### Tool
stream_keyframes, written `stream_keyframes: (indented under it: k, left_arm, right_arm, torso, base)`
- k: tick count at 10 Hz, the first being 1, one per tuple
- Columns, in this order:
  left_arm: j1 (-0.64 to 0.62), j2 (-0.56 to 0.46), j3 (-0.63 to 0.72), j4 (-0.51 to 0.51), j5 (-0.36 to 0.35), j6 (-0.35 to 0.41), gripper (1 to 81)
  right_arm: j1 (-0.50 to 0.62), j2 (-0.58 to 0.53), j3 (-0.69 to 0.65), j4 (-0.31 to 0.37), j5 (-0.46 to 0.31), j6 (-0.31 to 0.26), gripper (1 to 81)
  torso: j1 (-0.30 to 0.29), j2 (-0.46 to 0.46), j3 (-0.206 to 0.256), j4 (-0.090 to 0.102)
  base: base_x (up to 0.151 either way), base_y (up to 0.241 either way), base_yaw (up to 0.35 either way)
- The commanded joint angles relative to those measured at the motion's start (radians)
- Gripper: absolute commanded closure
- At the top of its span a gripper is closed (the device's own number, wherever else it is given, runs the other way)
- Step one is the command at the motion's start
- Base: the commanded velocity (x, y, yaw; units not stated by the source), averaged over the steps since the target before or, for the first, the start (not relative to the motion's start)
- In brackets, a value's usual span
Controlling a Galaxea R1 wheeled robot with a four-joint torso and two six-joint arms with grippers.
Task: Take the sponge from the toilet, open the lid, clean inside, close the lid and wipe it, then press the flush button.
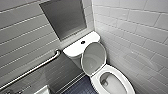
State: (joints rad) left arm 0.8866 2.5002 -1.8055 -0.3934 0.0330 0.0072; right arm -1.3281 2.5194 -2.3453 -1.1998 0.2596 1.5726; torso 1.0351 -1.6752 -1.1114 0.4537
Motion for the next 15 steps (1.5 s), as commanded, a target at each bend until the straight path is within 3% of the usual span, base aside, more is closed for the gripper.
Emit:
stream_keyframes:
  k: [1, 4, 9, 12, 15]
  left_arm:
    - [-0.186, -0.127, 0.133, -0.019, 0.053, -0.139, 1.0]
    - [-0.292, -0.165, 0.193, -0.018, 0.048, -0.268, 1.0]
    - [-0.445, -0.138, 0.192, -0.019, 0.042, -0.418, 1.0]
    - [-0.534, -0.122, 0.179, -0.018, 0.042, -0.49, 1.0]
    - [-0.582, -0.089, 0.144, -0.019, 0.044, -0.513, 1.0]
  right_arm:
    - [-0.041, -0.003, -0.107, -0.001, 0.137, 0.003, 81.1]
    - [-0.087, -0.003, -0.225, 0.012, 0.257, 0.007, 81.1]
    - [-0.136, 0.012, -0.497, 0.003, 0.53, 0.104, 81.1]
    - [-0.155, 0.057, -0.624, -0.007, 0.563, 0.124, 81.1]
    - [-0.187, 0.132, -0.669, -0.043, 0.549, 0.113, 81.1]
  torso:
    - [0.0, 0.0, 0.0, 0.0]
    - [0.0, 0.0, 0.0, 0.0]
    - [0.0, 0.0, 0.0, 0.0]
    - [0.0, 0.0, 0.0, 0.0]
    - [0.0, 0.0, 0.0, 0.0]
  base:
    - [0.0, 0.0, 0.0]
    - [0.0, 0.0, 0.0]
    - [0.0, 0.0, 0.0]
    - [0.0, 0.0, 0.0]
    - [0.0, 0.0, 0.0]
